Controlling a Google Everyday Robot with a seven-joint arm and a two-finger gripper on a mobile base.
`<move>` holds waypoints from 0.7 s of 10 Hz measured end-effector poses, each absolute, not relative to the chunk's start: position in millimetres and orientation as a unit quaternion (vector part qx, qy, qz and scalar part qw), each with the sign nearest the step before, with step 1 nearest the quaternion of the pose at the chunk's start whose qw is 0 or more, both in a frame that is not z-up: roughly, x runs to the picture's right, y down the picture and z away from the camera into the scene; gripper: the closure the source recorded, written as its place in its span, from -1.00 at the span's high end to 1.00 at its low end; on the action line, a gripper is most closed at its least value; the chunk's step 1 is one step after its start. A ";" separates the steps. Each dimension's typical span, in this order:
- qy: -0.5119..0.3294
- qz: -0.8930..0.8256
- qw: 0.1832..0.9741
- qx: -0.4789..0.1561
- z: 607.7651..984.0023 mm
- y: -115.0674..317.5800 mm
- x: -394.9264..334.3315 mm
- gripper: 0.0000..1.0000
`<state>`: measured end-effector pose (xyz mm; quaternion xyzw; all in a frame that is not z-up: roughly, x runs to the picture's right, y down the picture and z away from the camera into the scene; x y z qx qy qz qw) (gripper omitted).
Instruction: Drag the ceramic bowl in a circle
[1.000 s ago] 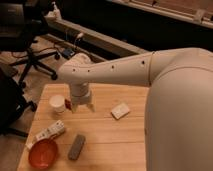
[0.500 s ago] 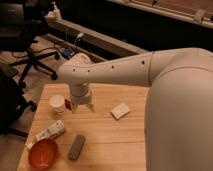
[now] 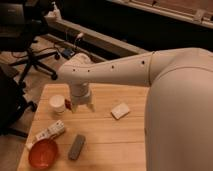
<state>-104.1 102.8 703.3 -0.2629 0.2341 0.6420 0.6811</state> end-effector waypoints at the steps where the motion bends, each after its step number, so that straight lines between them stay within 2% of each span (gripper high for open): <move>1: 0.234 0.642 0.681 -0.263 703.3 102.8 -104.1 0.30; 7: 0.225 0.636 0.689 -0.265 701.9 102.8 -108.9 0.30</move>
